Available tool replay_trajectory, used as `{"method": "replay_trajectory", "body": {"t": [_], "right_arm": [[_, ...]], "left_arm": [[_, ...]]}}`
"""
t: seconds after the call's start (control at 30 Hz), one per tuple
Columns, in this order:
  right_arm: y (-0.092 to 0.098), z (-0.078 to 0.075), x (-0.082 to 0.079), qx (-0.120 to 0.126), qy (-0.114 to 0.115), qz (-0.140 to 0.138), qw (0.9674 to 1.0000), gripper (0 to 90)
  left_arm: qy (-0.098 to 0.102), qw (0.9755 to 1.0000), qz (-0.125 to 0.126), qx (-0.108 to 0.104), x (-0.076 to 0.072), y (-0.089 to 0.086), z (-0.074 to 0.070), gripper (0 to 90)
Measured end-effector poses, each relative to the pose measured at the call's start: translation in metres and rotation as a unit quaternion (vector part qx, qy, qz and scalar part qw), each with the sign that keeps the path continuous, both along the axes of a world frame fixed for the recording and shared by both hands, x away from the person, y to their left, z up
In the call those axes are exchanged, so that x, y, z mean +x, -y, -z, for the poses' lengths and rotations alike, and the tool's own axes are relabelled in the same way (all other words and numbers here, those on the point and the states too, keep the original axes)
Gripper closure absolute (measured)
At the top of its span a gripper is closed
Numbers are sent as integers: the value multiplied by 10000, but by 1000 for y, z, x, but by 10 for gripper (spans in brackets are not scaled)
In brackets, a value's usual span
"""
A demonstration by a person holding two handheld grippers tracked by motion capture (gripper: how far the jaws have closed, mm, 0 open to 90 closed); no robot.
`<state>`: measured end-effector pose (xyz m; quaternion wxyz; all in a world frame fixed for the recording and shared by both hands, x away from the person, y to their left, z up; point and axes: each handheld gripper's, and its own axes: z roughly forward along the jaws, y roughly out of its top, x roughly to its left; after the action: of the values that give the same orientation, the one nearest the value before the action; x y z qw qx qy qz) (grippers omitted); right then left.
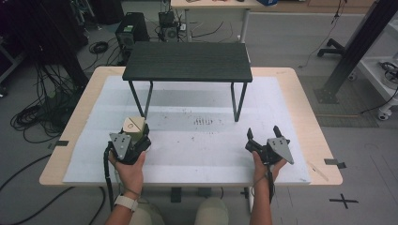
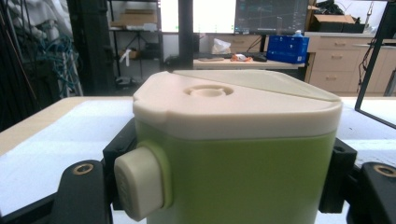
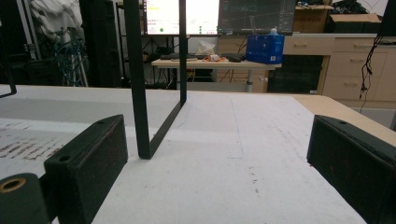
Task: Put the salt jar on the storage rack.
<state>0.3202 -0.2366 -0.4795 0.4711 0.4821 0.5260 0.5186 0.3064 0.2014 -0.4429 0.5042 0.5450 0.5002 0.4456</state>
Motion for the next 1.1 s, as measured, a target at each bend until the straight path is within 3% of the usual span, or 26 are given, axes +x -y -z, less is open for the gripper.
{"method": "replay_trajectory", "body": {"t": [0.2, 0.5, 1.1], "right_arm": [[0, 0, 0, -2, -8, 0, 10000, 53], [0, 0, 0, -5, -20, 8, 10000, 54], [0, 0, 0, -7, -23, 16, 10000, 57]], "left_arm": [[49, 10000, 25, -57, -3, -3, -8, 294], [324, 9993, 160, 18, -9, -9, -39, 294], [526, 9975, 476, -14, -15, -9, -91, 296]]}}
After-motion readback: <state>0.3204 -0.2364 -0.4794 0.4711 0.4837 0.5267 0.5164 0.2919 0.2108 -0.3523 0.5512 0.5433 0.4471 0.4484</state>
